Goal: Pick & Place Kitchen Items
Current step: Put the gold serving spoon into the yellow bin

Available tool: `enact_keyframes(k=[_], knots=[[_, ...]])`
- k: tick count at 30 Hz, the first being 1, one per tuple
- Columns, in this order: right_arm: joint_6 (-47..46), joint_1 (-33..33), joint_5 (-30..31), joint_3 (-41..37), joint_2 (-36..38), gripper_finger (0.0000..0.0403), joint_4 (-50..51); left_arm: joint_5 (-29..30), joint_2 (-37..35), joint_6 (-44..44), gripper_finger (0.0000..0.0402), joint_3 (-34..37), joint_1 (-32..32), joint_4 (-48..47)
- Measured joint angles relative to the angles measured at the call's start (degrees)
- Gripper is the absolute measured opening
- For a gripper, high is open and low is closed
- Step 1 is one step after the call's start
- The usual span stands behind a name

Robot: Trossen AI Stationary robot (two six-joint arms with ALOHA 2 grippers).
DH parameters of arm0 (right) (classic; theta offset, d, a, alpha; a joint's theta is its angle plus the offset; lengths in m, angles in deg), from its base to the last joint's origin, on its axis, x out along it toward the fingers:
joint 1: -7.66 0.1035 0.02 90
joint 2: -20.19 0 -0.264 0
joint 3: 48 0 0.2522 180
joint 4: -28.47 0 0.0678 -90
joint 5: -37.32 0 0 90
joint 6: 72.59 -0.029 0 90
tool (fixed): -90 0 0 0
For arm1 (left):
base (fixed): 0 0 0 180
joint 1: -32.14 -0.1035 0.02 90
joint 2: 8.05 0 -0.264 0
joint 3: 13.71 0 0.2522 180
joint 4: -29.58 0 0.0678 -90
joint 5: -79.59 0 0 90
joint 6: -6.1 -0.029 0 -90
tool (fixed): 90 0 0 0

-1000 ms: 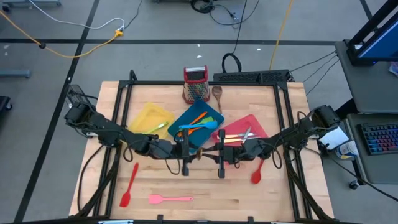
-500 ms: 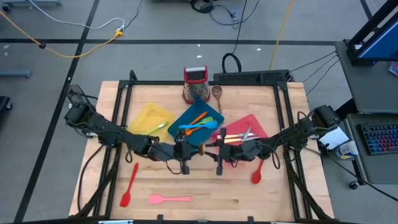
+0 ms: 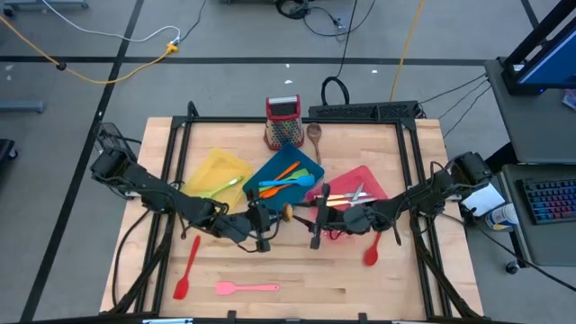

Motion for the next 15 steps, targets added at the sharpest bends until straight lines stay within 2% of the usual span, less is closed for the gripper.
enact_keyframes(k=[7, 15], knots=[[-4.3, 0.3, -0.1, 0.0, 0.0, 0.0136, 1.3, 4.8, -6.0, 5.5, 0.0024, 0.0, -0.3, -14.3], [-5.1, 0.4, -0.1, 0.0, 0.0, 0.0136, 2.0, 4.9, -12.0, 14.9, 0.0023, -0.1, -2.7, -32.3]])
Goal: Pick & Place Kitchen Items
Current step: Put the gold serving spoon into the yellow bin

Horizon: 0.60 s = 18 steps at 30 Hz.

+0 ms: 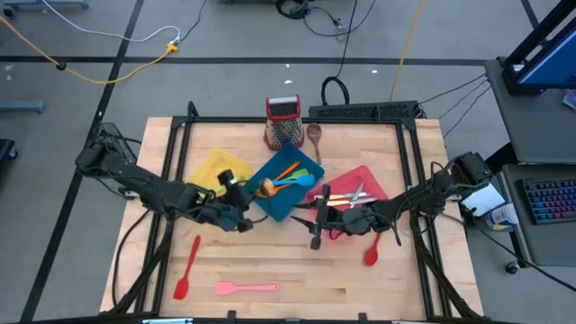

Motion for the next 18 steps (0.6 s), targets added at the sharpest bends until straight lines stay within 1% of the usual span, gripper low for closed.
enact_keyframes(k=[3, 8, 11, 15, 18], knots=[[0.0, 0.0, 0.0, 0.0, 0.0, 0.0134, 0.1, -0.1, -0.5, 3.4, 0.0023, 0.0, -1.4, -5.6], [0.0, 0.0, 0.0, 0.0, 0.0, 0.0135, 0.2, -4.0, -0.7, 11.1, 0.0023, 0.1, -4.6, -16.8], [0.0, 0.0, 0.0, 0.0, 0.0, 0.0133, 0.2, -4.7, -0.6, 15.0, 0.0023, 0.1, -6.7, -22.6], [0.0, 0.0, 0.0, 0.0, 0.0, 0.0134, 0.5, -6.1, -0.6, 18.3, 0.0023, 0.1, -9.3, -28.7], [0.0, 0.0, 0.0, 0.0, 0.0, 0.0134, 0.5, -8.9, -0.7, 19.2, 0.0023, 1.4, -11.2, -28.8]])
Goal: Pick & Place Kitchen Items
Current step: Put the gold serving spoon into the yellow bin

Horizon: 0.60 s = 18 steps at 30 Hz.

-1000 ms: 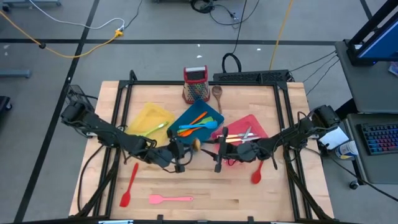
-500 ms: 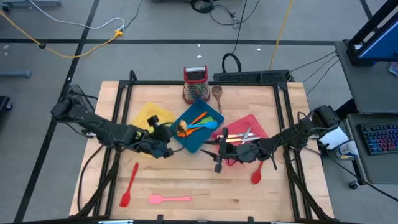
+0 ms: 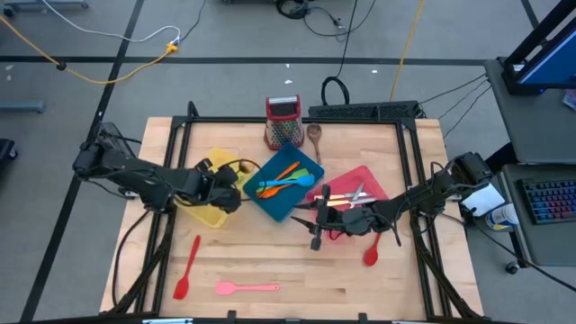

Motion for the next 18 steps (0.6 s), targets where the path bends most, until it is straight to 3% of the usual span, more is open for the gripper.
enact_keyframes(k=[18], knots=[[-2.4, 0.0, 0.0, 0.0, 0.0, 0.0128, 0.6, -12.5, 0.1, 3.7, 0.0032, 16.7, -11.1, 3.0]])
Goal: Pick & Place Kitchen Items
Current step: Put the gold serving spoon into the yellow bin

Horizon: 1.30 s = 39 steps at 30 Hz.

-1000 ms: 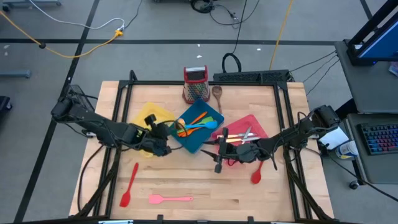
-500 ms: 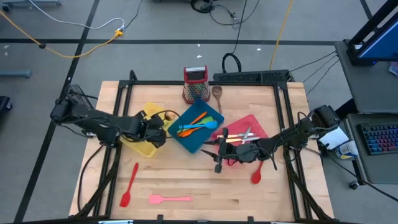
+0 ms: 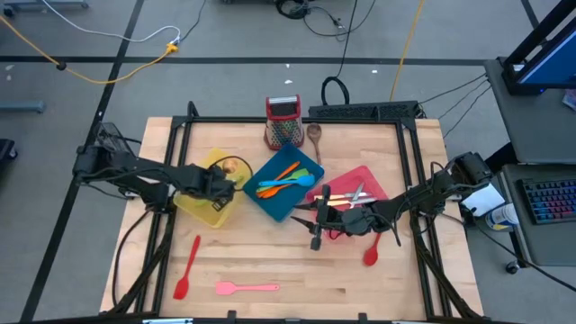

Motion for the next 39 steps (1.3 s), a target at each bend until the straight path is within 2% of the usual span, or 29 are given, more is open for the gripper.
enact_keyframes(k=[7, 15, 26, 39], knots=[[0.0, 0.0, 0.0, 0.0, 0.0, 0.0128, 0.0, -5.0, 0.0, -4.2, 0.0024, 4.8, -3.4, 6.4], [0.0, 0.0, 0.0, 0.0, 0.0, 0.0128, 0.0, -4.6, -0.1, -9.0, 0.0049, 5.9, -6.8, 10.6], [0.0, 0.0, 0.0, 0.0, 0.0, 0.0128, 0.0, -4.0, -0.1, -10.2, 0.0038, 5.9, -9.5, 12.7], [0.0, 0.0, 0.0, 0.0, 0.0, 0.0128, 0.0, -0.6, 0.0, -9.9, 0.0112, 6.0, -9.6, 12.6]])
